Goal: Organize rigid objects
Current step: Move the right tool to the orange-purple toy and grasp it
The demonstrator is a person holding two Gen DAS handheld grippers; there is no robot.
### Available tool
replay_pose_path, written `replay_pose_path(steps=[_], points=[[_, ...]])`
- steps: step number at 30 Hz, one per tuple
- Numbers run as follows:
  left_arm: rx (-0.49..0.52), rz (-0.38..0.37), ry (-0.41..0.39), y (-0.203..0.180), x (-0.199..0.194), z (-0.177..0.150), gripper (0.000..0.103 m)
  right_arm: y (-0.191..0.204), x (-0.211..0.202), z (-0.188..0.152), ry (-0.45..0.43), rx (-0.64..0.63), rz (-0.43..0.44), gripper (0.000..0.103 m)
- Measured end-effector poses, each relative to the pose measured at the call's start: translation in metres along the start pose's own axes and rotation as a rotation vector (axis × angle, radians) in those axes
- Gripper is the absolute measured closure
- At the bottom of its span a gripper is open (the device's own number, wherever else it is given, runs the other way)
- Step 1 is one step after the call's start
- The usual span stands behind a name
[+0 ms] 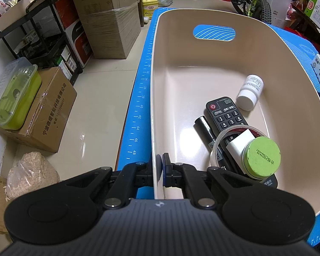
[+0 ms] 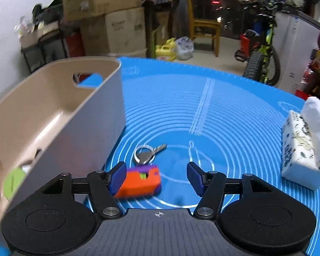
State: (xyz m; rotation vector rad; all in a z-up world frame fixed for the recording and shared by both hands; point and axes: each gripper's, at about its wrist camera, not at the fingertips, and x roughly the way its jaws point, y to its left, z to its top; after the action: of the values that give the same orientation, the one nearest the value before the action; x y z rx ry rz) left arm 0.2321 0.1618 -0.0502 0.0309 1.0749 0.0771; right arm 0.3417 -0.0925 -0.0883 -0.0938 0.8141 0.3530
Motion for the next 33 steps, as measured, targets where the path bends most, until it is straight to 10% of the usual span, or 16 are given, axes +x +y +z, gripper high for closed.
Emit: replay_pose_path(steps=[33], points=[[0.007, 0.005, -0.001, -0.001, 0.000, 0.001, 0.096, 0.017, 0.037, -0.038, -0.030, -0.178, 0.095, 0.012]])
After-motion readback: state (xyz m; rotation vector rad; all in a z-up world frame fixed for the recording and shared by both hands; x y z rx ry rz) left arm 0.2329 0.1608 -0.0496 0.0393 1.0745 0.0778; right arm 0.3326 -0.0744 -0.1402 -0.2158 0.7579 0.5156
